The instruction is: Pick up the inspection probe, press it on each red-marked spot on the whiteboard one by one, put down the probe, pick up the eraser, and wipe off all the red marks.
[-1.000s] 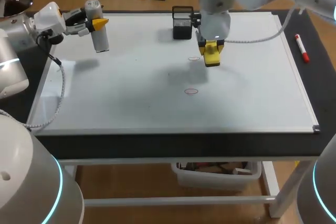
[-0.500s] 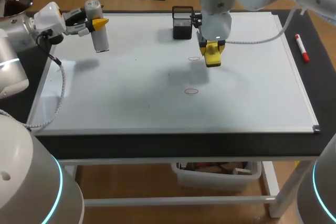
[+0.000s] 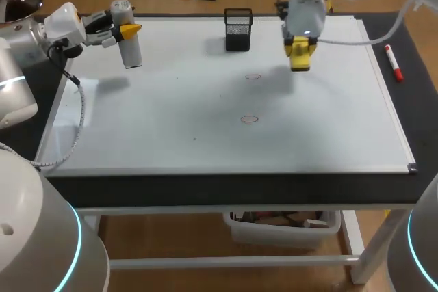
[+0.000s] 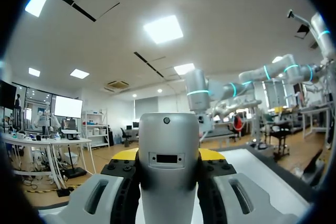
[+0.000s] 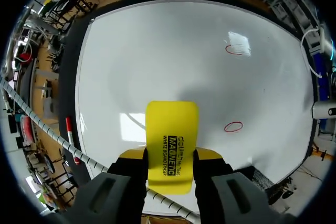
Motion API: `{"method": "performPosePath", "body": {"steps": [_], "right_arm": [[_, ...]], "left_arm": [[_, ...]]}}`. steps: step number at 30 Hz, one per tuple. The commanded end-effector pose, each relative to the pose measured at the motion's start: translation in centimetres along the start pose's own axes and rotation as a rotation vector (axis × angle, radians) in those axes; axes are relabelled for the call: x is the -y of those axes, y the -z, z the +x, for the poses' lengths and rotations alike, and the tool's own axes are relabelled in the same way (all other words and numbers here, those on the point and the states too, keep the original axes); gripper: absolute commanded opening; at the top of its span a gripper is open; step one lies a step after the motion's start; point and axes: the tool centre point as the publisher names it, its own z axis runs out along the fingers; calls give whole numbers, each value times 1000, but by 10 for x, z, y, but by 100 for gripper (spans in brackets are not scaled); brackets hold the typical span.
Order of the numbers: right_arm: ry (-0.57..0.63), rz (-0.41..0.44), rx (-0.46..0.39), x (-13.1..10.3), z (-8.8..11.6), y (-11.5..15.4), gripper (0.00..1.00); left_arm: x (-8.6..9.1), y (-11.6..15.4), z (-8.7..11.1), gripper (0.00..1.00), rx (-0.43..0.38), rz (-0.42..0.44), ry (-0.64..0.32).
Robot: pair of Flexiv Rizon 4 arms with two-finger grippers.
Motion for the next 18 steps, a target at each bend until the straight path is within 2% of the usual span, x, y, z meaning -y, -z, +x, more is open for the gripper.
{"method": "performPosePath", "body": {"steps": [1, 10, 18], "right_arm": [[-27, -22, 21, 19, 28, 2, 0], [-113, -25, 23, 41, 79, 3, 0], [-150, -39, 17, 50, 103, -5, 0]], "left_arm": [[0, -1, 1, 0, 3, 2, -3], [0, -1, 1, 0, 3, 2, -3], [0, -1, 1, 0, 3, 2, -3]]}}
